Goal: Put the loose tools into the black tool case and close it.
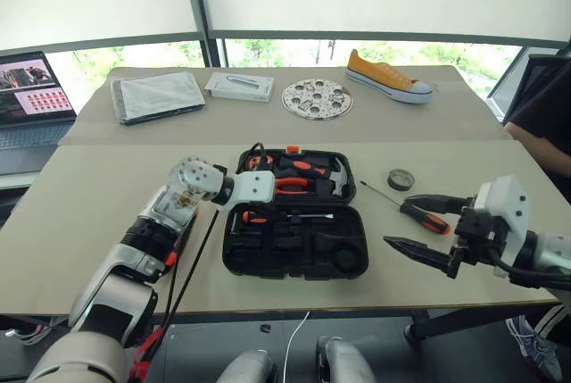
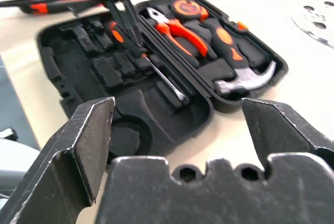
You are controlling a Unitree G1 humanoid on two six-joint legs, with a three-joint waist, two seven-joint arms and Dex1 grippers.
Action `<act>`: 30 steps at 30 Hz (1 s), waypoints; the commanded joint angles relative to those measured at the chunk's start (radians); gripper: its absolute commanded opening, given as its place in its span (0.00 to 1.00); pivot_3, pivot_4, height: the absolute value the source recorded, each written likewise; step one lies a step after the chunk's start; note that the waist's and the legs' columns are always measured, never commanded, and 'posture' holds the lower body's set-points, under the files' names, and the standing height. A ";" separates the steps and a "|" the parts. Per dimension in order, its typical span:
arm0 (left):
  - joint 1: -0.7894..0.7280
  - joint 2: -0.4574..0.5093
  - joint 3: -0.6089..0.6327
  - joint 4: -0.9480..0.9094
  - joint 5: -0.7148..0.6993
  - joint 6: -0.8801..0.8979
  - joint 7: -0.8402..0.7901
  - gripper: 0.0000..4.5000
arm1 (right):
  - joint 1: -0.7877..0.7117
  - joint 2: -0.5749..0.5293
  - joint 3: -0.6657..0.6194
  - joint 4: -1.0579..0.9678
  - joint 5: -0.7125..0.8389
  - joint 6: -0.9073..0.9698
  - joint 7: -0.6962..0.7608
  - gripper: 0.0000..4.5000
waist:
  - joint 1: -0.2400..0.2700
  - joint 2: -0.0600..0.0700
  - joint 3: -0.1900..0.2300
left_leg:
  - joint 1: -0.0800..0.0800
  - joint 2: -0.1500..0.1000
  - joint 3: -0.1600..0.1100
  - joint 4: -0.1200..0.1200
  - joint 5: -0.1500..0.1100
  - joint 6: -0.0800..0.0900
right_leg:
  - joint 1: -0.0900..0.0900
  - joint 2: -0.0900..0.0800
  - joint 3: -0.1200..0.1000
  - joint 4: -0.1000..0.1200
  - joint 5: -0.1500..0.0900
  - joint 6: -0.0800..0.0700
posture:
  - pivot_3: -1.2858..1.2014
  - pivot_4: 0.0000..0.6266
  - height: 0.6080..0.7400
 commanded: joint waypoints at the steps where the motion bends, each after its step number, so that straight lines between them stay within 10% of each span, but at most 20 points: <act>1: -0.003 0.059 0.190 -0.175 -0.252 0.238 -0.076 0.25 | 0.042 -0.025 -0.089 0.075 -0.018 0.012 0.010 1.00 | -0.002 -0.001 0.000 | 0.000 0.000 0.000 0.000 0.000 0.000 | -0.001 0.001 0.000 0.000 0.000 0.000 | 0.52 0.24 0.98; 11: 0.107 0.216 0.348 -0.570 -0.596 0.629 -0.105 0.98 | -0.126 -0.060 0.082 0.529 -0.224 -0.152 0.044 1.00 | -0.027 0.000 0.000 | 0.001 -0.001 0.000 -0.001 0.000 0.000 | -0.002 0.000 -0.001 0.000 0.000 -0.001 | 0.52 0.24 0.98; 19: 0.174 0.265 0.320 -0.692 -0.630 0.652 -0.087 0.98 | -0.390 0.031 0.283 0.864 -0.359 -0.225 0.042 1.00 | -0.032 0.001 0.001 | 0.003 0.000 0.001 -0.005 0.000 -0.002 | -0.001 0.000 0.002 0.000 -0.001 -0.002 | 0.52 0.24 0.98; 30: 0.268 0.365 0.313 -0.723 -0.588 0.590 -0.103 1.00 | -0.378 0.033 0.261 0.862 -0.346 -0.240 0.091 0.25 | -0.030 0.002 0.000 | 0.003 0.000 0.001 -0.009 0.001 -0.002 | -0.003 0.000 0.000 -0.001 -0.001 -0.003 | 0.52 0.24 0.98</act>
